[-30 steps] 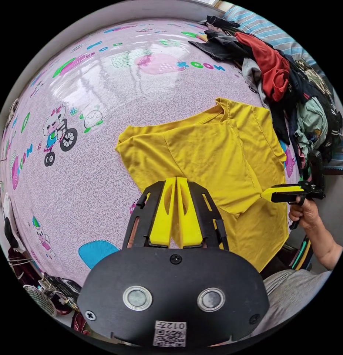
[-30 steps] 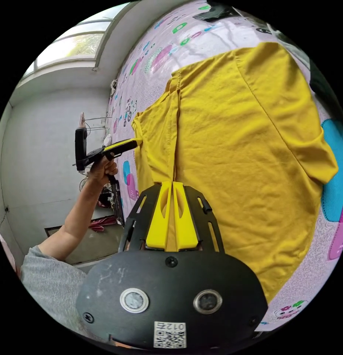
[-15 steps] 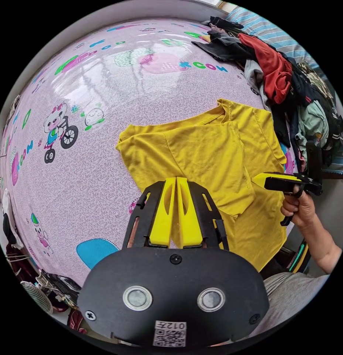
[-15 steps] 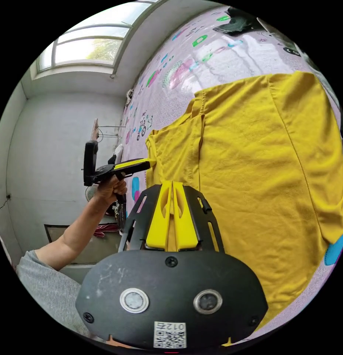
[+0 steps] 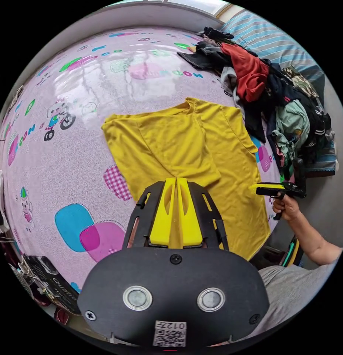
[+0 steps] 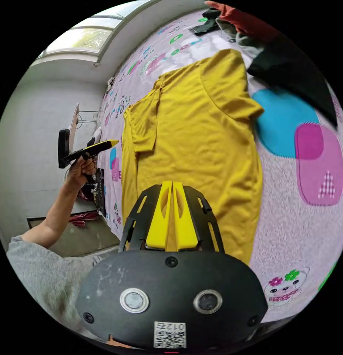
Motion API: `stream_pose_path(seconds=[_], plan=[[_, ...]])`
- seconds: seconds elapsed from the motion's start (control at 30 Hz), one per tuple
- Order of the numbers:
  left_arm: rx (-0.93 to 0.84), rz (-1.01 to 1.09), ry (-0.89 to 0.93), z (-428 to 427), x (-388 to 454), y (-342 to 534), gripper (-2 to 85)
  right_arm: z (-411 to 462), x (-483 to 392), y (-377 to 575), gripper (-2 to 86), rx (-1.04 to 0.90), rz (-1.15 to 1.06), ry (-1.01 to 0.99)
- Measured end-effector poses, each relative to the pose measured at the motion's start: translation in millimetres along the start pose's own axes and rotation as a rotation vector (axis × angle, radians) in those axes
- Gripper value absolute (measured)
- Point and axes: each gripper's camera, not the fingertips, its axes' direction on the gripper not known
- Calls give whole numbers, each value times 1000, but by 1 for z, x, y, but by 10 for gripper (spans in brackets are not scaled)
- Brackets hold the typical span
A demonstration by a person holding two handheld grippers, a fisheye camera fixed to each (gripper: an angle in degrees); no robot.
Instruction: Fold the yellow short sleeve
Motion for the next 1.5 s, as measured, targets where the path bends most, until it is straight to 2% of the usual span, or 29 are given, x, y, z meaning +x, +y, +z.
stream_pose_path(seconds=[0.17,0.3,0.4,0.5,0.67,0.83,1.1,1.27,1.43,1.5], plan=[[-67,-53,50,40,35,67,7,-57,56,86,-8,57,197,-88],[-151,-60,18,70,61,103,7,-91,68,94,-8,71,242,-130],[-153,-50,-32,74,73,108,6,-133,51,67,-7,106,198,-119],[-74,-56,25,59,82,92,6,-188,47,22,-5,217,194,-219],[7,-11,65,35,108,19,8,-235,68,-78,21,338,343,-378],[9,113,82,33,150,-90,19,-230,80,-140,61,365,442,-501],[-59,358,-125,86,232,-233,38,-199,108,-181,81,400,584,-675],[-147,392,-209,127,246,-261,32,-164,98,-208,66,365,570,-621],[-133,350,-173,134,234,-266,9,-127,84,-200,9,452,552,-585],[-83,392,-87,117,224,-259,4,-119,64,-189,2,509,499,-526]])
